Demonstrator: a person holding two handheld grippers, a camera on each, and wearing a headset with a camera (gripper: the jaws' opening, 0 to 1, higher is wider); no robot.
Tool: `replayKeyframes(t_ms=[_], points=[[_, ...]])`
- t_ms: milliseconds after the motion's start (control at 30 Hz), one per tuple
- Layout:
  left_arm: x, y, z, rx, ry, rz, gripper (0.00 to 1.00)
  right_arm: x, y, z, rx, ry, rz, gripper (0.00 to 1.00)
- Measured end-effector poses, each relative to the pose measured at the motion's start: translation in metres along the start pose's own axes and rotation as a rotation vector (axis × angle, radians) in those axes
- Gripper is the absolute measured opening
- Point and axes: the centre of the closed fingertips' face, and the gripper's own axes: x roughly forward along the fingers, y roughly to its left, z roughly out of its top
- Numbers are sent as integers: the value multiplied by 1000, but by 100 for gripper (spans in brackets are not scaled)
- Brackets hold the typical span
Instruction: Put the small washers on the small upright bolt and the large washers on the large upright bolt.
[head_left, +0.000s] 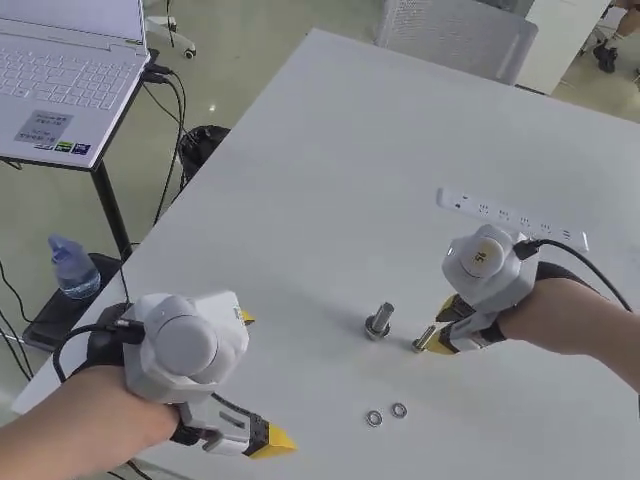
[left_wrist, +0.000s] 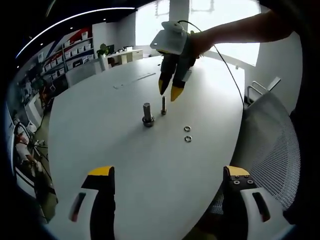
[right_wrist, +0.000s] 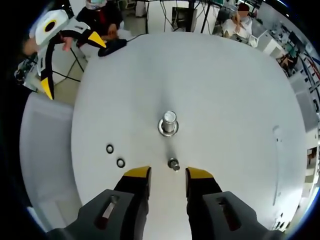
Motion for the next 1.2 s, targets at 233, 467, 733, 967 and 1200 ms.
replayKeyframes(t_ms=[233, 467, 733, 967, 1200], points=[[-3, -8, 2, 4, -1, -3, 89, -6, 16, 0, 1, -21, 1, 29], [-5, -13, 1, 14, 5, -1, 89, -6, 31, -6, -1, -25, 4, 29], [-4, -17, 1, 18, 10, -8, 88, -4, 54, -15, 2, -19, 31, 31], [-5, -20, 1, 18, 4, -13, 87, -2, 70, -16, -12, -26, 55, 32], [-5, -20, 1, 26, 6, -19, 87, 3, 77, -18, -13, -29, 61, 33]])
